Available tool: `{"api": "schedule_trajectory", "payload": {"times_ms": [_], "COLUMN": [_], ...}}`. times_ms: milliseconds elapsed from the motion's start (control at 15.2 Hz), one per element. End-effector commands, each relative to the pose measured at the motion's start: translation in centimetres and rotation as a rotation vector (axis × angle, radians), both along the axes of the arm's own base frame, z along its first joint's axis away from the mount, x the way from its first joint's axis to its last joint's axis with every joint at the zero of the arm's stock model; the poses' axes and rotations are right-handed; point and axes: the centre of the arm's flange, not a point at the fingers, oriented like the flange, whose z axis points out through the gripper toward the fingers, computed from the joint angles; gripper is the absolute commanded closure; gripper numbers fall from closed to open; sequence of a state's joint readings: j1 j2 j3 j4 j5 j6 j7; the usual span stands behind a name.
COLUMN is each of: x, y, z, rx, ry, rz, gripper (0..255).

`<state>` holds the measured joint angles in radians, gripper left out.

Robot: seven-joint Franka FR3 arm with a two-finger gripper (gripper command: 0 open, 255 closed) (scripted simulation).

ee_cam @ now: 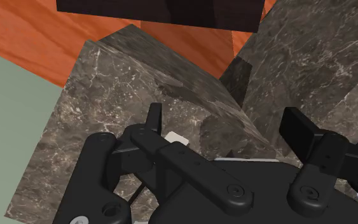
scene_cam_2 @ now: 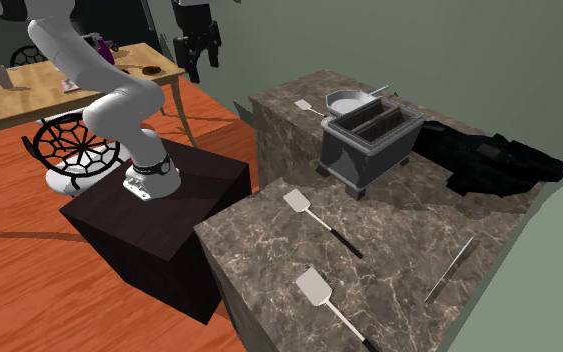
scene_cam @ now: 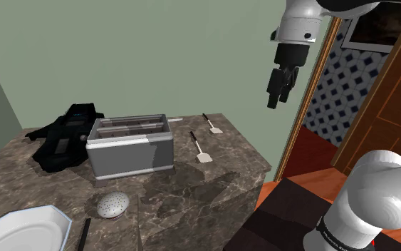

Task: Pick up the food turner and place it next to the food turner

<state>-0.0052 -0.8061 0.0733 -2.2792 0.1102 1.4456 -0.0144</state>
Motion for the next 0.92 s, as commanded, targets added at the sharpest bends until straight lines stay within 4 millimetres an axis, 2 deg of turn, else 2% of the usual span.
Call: {"api": "schedule_trajectory", "payload": {"times_ms": [0, 858], "x": [0.0, 12.1], "y": [0.0, 1.3], "z": [0.0, -11.5], "rx": [0.0, -0.027], "ry": [0.0, -0.029], "rz": [0.0, -0.196], "gripper": [0, 0]}}
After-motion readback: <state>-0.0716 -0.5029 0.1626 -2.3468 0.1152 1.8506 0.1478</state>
